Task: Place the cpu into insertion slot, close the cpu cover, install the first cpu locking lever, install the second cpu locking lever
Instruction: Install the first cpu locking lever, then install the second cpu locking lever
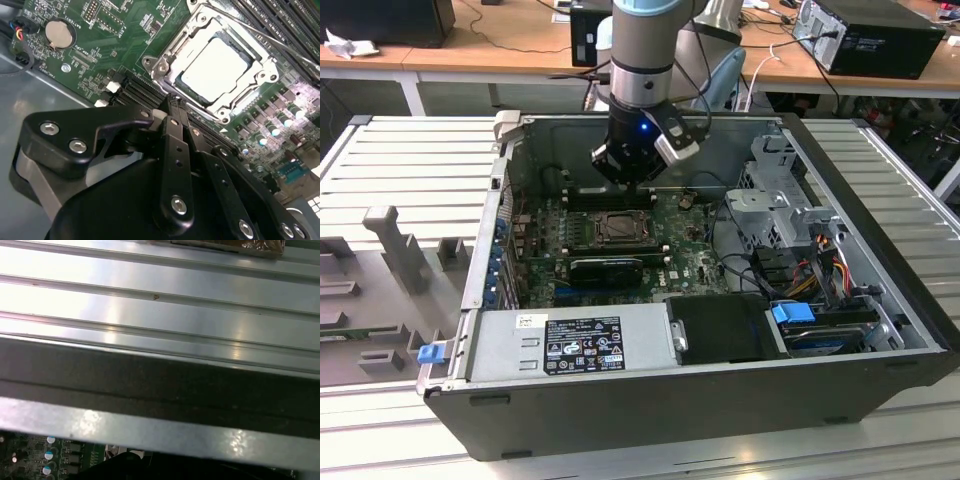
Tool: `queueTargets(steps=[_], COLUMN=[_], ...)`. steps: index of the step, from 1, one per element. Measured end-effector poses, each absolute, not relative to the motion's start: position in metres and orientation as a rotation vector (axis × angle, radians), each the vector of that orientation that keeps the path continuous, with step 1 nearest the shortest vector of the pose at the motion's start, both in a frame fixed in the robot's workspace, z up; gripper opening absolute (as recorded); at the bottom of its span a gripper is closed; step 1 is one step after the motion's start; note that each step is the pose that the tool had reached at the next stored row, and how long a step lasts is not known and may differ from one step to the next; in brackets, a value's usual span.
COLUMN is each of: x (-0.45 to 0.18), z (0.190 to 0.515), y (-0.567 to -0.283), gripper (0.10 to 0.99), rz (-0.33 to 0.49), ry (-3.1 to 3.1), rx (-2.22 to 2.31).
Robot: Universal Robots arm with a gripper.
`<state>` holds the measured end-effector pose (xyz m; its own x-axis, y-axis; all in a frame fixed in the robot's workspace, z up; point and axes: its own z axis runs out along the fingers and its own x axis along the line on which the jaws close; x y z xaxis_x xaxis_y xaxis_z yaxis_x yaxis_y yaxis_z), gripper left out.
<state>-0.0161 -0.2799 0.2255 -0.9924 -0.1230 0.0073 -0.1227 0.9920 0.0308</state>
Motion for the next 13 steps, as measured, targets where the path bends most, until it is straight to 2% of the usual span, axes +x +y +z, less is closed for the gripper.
queueTargets(steps=[13], x=[-0.016], z=[0.227], y=[-0.291], gripper=[0.106], rz=[-0.047], ry=[-3.126], rx=[0.193])
